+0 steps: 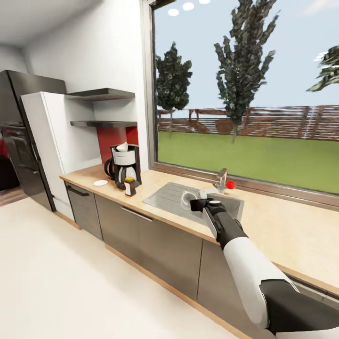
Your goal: Set up a coffee station on the kitchen countertop: keep the coffee maker on the countertop, move the bottle of coffee from the kitchen shelf to the counter next to the coffee maker, place a paper coffee filter on top of the coffee maker, put the saucer next to the coffee maker with the coffee cup on the saucer, and place the electric kettle next to the coffee maker.
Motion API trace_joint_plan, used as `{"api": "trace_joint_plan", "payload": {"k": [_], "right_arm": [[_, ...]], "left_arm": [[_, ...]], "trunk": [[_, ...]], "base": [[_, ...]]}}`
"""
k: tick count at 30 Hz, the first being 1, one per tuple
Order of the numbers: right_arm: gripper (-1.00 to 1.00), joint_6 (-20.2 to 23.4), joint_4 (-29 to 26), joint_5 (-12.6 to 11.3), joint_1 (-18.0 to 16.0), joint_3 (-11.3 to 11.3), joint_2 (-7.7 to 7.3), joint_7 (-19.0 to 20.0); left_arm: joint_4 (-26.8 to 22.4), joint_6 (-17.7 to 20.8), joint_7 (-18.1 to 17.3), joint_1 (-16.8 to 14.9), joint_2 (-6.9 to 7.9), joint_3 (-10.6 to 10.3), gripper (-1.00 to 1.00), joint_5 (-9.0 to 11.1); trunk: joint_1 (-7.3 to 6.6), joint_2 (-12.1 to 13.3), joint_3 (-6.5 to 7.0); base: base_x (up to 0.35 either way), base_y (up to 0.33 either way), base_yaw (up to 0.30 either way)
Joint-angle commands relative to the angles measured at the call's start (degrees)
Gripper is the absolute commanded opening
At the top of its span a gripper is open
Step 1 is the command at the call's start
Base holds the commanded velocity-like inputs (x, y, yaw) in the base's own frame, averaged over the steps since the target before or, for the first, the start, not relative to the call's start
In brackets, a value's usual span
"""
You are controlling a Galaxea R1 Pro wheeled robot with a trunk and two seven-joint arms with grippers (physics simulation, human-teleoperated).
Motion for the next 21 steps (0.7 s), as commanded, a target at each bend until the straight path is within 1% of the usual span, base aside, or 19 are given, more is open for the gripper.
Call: {"api": "trace_joint_plan", "payload": {"k": [1,21], "right_arm": [[-1.0,0.29,-0.04,0.47,0.0,-0.18,0.06,0.23],[-1.0,0.29,-0.07,0.47,0.0,-0.18,0.06,0.23]], "left_arm": [[-0.07,-0.08,0.0,0.04,0.01,-0.12,1.0,0.44],[-0.07,-0.08,0.0,0.04,0.01,-0.16,1.0,0.44]], "trunk": [[0.02,-0.03,0.01],[0.02,-0.03,0.23]], "base": [[0.0,0.001,0.261],[0.0,0.0,0.262]]}}
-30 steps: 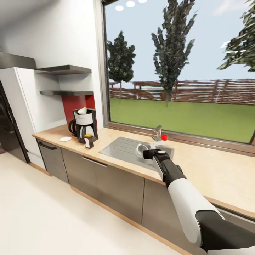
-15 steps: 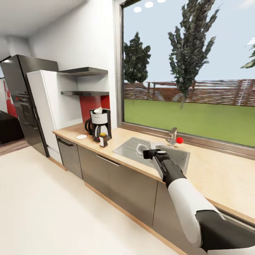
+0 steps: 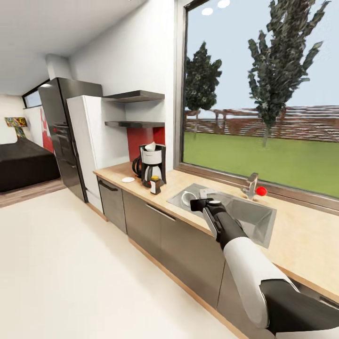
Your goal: Set up a coffee station on the kitchen countertop: keep the coffee maker on the countertop, move the bottle of coffee from the kitchen shelf to the counter next to the coffee maker, place a paper coffee filter on top of the coffee maker, put the saucer next to the coffee maker with the coffee cup on the saucer, and place the electric kettle next to the coffee maker.
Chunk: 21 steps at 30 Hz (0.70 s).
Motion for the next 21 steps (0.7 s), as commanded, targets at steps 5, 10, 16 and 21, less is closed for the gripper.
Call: {"api": "trace_joint_plan", "payload": {"k": [5,10,16,21], "right_arm": [[-1.0,0.29,-0.12,0.47,0.0,-0.18,0.06,0.23],[-1.0,0.34,-0.09,0.47,0.0,-0.18,0.06,0.23],[-1.0,0.38,-0.16,0.47,0.0,-0.18,0.06,0.23],[-1.0,0.38,-0.16,0.47,0.0,-0.18,0.06,0.23]], "left_arm": [[-0.07,-0.08,0.0,0.04,0.01,-0.13,1.0,0.44],[-0.07,-0.08,0.0,0.04,0.01,-0.14,1.0,0.44],[-0.07,-0.08,0.0,0.04,-0.01,-0.14,1.0,0.44],[-0.07,-0.08,0.0,0.04,0.01,-0.07,1.0,0.44]], "trunk": [[0.02,-0.03,-0.01],[0.02,-0.03,-0.11],[0.02,-0.03,-0.27],[0.02,-0.03,-0.42]], "base": [[0.0,0.0,0.267],[0.0,0.0,0.268],[0.0,0.0,0.268],[0.089,0.053,0.268]]}}
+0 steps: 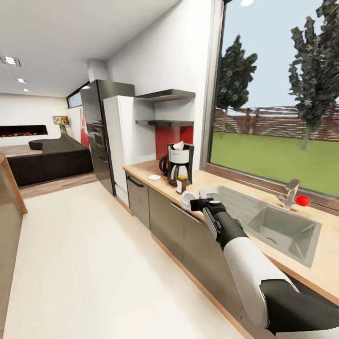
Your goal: Set up a coffee station on the kitchen countertop: keep the coffee maker on the countertop, move the bottle of coffee from the kitchen shelf to the counter next to the coffee maker, place a paper coffee filter on top of the coffee maker, put the saucer next to the coffee maker with the coffee cup on the saucer, and place the electric kettle next to the coffee maker.
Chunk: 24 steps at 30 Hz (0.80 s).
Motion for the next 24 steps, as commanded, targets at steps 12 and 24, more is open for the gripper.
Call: {"api": "trace_joint_plan", "payload": {"k": [12,24], "right_arm": [[-1.0,0.29,-0.05,0.48,-0.01,-0.18,0.06,0.22],[-1.0,0.29,0.1,0.48,-0.01,-0.1,0.06,0.22]], "left_arm": [[-0.07,-0.08,0.06,0.04,0.02,-0.12,1.0,0.43],[-0.07,-0.08,0.09,0.04,0.0,-0.12,1.0,0.45]], "trunk": [[0.04,-0.02,-0.35],[0.04,-0.02,-0.7]], "base": [[0.252,0.194,0.267],[0.253,0.227,0.267]]}}
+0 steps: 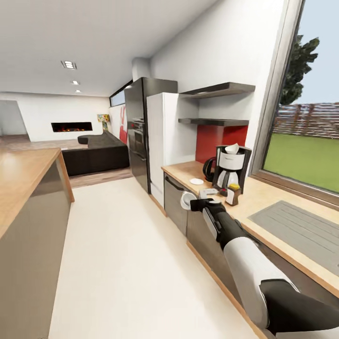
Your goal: Set up a coffee station on the kitchen countertop: keep the coffee maker on the countertop, move the bottle of coffee from the kitchen shelf to the counter next to the coffee maker, place a paper coffee filter on top of the coffee maker, put the saucer next to the coffee maker with the coffee cup on the saucer, and place the electric kettle next to the coffee maker.
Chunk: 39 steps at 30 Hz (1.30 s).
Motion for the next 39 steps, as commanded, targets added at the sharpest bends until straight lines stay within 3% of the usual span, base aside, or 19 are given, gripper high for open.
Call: {"api": "trace_joint_plan", "payload": {"k": [1,26,39], "right_arm": [[-1.0,0.3,-0.07,0.48,-0.01,-0.17,0.06,0.2],[-1.0,0.21,0.11,0.65,-0.01,-0.26,0.06,0.29],[-1.0,0.21,0.13,0.65,-0.01,-0.25,0.06,0.29]], "left_arm": [[-0.06,-0.08,0.01,0.04,0.02,-0.15,1.0,0.43],[-0.06,-0.08,0.0,0.04,-0.02,-0.23,1.0,0.42],[-0.06,-0.08,-0.02,0.04,-0.05,-0.23,1.0,0.42]], "trunk": [[0.05,-0.02,-0.04],[0.05,-0.02,-0.14],[0.05,-0.02,-0.14]], "base": [[0.291,0.182,0.268],[0.334,0.02,0.038],[0.305,0.191,0.0]]}}
